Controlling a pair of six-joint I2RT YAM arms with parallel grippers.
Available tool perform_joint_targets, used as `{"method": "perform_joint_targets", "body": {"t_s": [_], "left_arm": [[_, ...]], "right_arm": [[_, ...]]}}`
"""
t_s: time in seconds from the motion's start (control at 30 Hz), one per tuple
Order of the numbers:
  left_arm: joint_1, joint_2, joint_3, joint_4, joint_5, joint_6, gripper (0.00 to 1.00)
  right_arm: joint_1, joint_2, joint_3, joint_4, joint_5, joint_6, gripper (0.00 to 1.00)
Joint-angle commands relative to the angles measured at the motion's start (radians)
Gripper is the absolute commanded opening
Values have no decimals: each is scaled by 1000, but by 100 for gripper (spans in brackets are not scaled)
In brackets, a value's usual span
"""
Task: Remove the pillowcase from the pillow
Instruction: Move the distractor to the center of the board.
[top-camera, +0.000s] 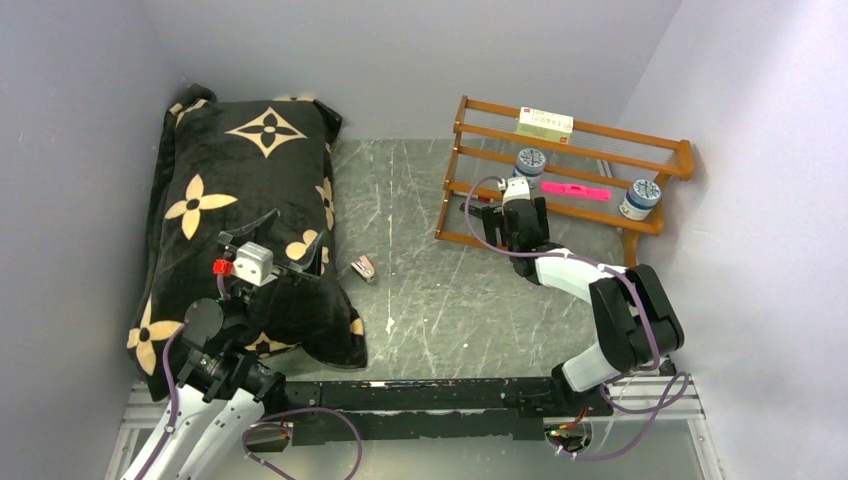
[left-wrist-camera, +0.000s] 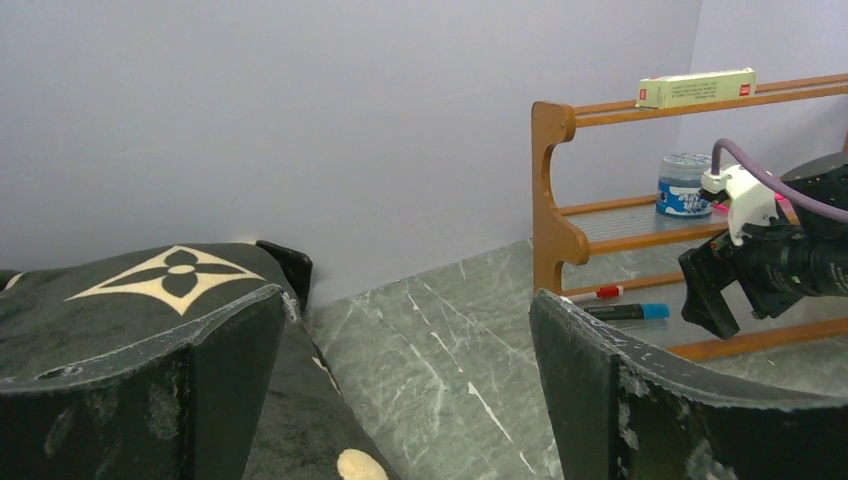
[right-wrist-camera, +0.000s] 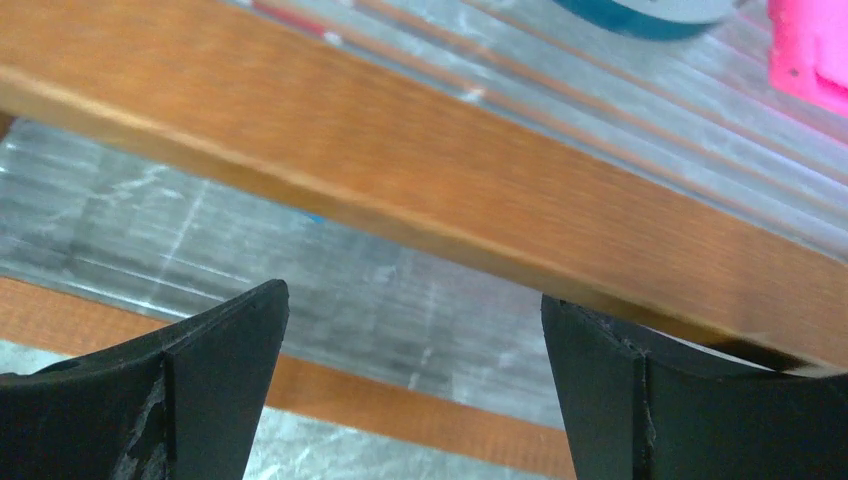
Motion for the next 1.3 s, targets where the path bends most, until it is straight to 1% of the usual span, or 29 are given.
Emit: {"method": "perform_joint_targets", "body": {"t_s": [0.0,0.1,0.17,0.27,0.37,0.57,0.73,0.87,0.93,1.0,1.13,1.27], "left_arm": [[-5,4,-4,15,-7,35,97],[-5,6,-6,16,-5,36,97],[-5,7,-5,15,-7,37,97],[-4,6,-3,5,-9,38,97],[-5,-7,-8,15,-9,36,97],[-15,-24,-7,13,-9,36,97],[-17,-38,-7,11,-14,40,97],[-21,-49,-10,11,-19,39,97],[-24,-51,-10,11,-18,40,97],[-25,-50,-10,13,-14,40,97],[-25,-52,-8,10,-10,42,97],[-27,-58,-9,8,-12,43,97]], "right_arm": [[-18,43,83,125,-80,-99,100],[-21,79,111,136,-117,-116,100],[-19,77,118,109,-126,-98,99],[-13,-11,55,90,-115,-33,99],[-12,-100,-12,34,-102,41,99],[-12,-292,-116,-64,-127,246,100],[-35,-370,-163,-181,-100,405,100],[-78,-454,-241,-187,-124,508,100],[-90,-473,-257,-169,-130,530,100],[-96,-448,-245,-129,-172,525,100],[-73,-353,-216,62,-301,499,99],[13,-236,-152,181,-276,406,99]]}}
